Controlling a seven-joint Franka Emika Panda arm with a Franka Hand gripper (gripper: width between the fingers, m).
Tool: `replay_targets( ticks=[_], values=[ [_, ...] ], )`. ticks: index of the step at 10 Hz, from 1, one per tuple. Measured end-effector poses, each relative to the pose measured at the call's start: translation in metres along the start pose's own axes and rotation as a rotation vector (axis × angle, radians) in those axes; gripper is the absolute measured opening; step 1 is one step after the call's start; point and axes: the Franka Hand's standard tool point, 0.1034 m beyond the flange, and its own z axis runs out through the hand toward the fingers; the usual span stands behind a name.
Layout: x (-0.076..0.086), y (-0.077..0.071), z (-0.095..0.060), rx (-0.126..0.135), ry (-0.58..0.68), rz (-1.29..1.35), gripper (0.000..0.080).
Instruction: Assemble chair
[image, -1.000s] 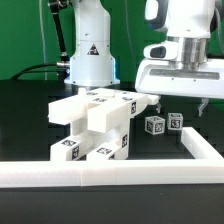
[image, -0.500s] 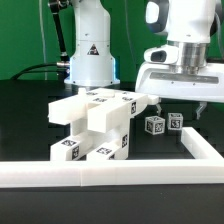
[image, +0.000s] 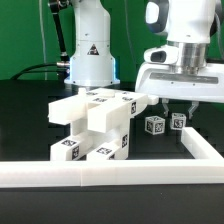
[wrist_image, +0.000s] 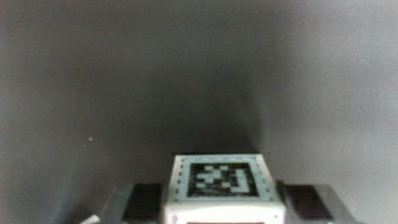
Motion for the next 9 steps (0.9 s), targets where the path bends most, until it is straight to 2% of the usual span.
replay_targets(
  ticks=[2,3,6,9],
  values=[
    [0.000,0.000,-0.001,0.000,-0.001,-0.001,0.0284],
    [0.002,0.000,-0.007,0.004,-0.007,0.000,0.0284],
    [0.011,-0.004,-0.051,0.028,-0.056,0.014,0.0284],
    [0.031,0.006,-0.089,0.064,-0.052,0.008,0.0285]
  ],
)
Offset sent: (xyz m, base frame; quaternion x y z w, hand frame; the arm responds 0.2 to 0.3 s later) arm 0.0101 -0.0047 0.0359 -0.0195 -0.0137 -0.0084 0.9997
